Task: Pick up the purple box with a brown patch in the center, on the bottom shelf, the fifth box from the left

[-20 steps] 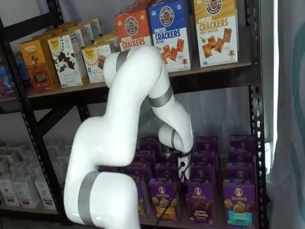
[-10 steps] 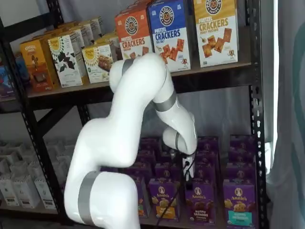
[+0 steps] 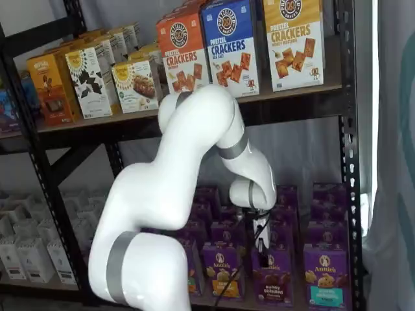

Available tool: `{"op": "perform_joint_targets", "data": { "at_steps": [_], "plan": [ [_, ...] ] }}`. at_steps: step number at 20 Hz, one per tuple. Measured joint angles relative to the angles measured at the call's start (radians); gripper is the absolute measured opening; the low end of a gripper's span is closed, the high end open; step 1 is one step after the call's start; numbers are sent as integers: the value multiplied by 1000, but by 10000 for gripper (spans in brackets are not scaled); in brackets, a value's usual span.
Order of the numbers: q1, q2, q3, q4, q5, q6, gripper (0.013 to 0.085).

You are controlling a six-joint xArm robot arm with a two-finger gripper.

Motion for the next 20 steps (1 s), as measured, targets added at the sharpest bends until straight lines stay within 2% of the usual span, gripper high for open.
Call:
{"op": "perform_joint_targets", "data": {
  "at_steps": [4,6,7,8,10,13,16,17,18,20],
  "plan": [
    [-4,17,-20,-15,21,10,850],
    [-5,21,-23,-7,22,1,850],
    [-6,23,-24,-1,21,-5,810],
    [-6,23,-24,5,19,-10,810],
    [-5,25,-22,17,9,-21,730],
    [-2,28,-23,18,8,-18,690],
    [2,29,-23,16,8,-13,610],
    [4,30,-22,16,7,-11,610],
    [5,30,-21,16,6,-9,570],
    [7,30,-19,10,3,-2,570]
  ]
}}
